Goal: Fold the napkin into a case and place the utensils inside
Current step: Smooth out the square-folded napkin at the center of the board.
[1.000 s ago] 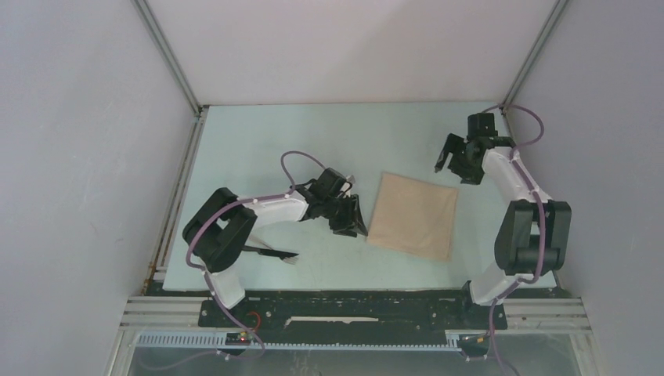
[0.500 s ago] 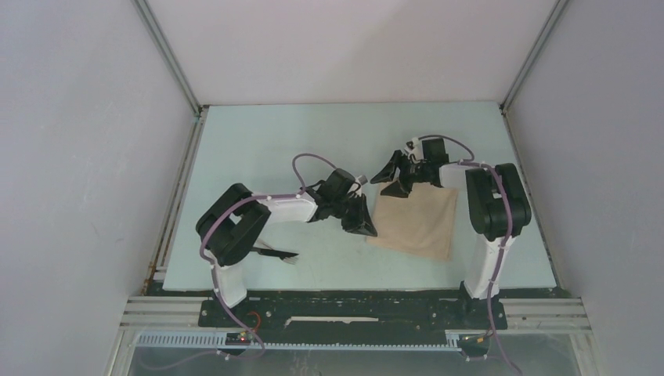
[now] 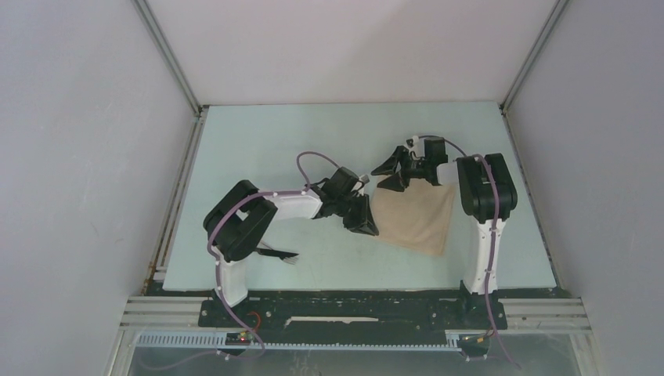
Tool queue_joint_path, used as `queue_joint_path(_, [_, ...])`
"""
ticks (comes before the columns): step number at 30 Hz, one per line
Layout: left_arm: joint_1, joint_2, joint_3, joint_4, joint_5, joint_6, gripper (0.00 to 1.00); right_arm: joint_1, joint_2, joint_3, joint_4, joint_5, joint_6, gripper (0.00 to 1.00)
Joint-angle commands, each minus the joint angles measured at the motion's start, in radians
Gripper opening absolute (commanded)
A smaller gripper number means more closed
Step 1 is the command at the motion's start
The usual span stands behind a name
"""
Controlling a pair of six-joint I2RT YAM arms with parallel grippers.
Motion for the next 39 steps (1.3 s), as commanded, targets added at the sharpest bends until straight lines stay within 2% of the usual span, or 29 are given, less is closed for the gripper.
queue_joint_path(1, [0.0, -0.017, 0.059, -0.032, -0.009, 0.035, 0.25, -0.025, 0.049, 0.065, 0.027, 0.058, -0.015, 0.73])
queue_joint_path(13, [0.058, 0.073, 0.124, -0.046, 0.007, 0.045, 0.23, -0.021, -0.03, 0.122, -0.024, 0.003, -0.035, 0.76])
queue_joint_path(23, [0.075, 0.123, 0.06, -0.02, -0.023, 0.025, 0.18, -0.04, 0.132, 0.227, -0.007, 0.012, -0.007, 0.76])
queue_joint_path(32, [0.094, 0.119, 0.014, -0.003, -0.024, 0.021, 0.18, -0.055, 0.243, 0.379, -0.074, 0.023, -0.002, 0.76])
queue_joint_path(35, [0.092, 0.096, 0.018, -0.008, -0.009, 0.029, 0.24, -0.054, 0.196, 0.447, -0.229, 0.032, -0.068, 0.77])
queue_joint_path(37, [0.09, 0.044, 0.02, -0.024, -0.013, 0.04, 0.33, -0.051, 0.114, 0.506, -0.52, 0.131, -0.226, 0.79])
queue_joint_path(39, [0.09, -0.01, 0.024, -0.037, -0.009, 0.04, 0.43, -0.041, -0.007, 0.538, -0.793, 0.327, -0.379, 0.82])
